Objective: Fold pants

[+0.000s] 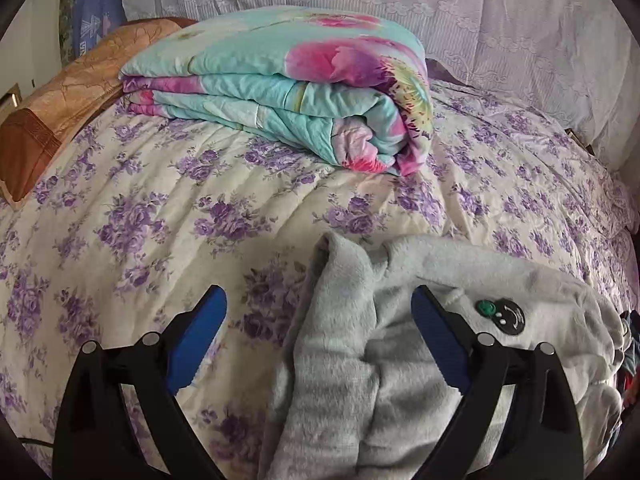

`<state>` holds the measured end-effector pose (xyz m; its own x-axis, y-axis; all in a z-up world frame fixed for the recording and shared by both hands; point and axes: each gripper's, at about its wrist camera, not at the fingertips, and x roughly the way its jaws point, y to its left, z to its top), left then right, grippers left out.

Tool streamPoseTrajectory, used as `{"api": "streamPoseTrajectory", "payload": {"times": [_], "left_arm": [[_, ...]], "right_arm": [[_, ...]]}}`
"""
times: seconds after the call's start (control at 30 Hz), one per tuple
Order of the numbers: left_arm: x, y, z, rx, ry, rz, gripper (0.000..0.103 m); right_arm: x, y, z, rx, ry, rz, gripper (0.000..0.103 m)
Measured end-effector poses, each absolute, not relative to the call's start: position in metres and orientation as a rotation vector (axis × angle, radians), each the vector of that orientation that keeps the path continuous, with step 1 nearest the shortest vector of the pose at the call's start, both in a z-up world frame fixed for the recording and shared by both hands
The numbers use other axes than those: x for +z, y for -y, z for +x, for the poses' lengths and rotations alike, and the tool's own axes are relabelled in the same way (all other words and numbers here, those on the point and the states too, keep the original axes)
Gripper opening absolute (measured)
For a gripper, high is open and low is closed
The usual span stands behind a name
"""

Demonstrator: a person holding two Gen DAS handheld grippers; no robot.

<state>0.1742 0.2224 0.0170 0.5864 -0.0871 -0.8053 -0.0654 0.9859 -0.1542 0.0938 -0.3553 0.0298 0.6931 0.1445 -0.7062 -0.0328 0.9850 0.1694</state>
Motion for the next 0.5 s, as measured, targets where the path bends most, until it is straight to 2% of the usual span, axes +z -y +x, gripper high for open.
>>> {"api": "streamPoseTrajectory", "payload": {"times": [0.23,0.3,0.37,0.4,0.47,0.5], "left_arm": [[-0.011,-0.212,0.213,-0.146,-1.074,-0.227,0.088],[-0.013,-0.204,0.211,-0.181,-1.065,-0.201,0.078],[-0.015,-0.200,0.212,-0.186,-1.062,-0.182,0.063],[-0.015,-0.198,0.213,-0.179,-1.059,-0.175,0.062],[-0.013,-0.199,0.213,-0.189,-1.047,-0.181,0.051],[-0.012,-0.199,0.214,-0.191,-1.040,-0.188,0.050]], "right_arm": [[0.008,0.360,0.140,0.131,-0.908,0.027,0.084],[0.004,0.357,0.146,0.146,-0.921,-0.022,0.082],[0.002,0.354,0.152,0.165,-0.932,-0.066,0.078],[0.001,0.352,0.155,0.168,-0.935,-0.088,0.076],[-0.003,0.349,0.162,0.187,-0.945,-0.124,0.073],[-0.005,0.346,0.165,0.196,-0.954,-0.140,0.069]]}}
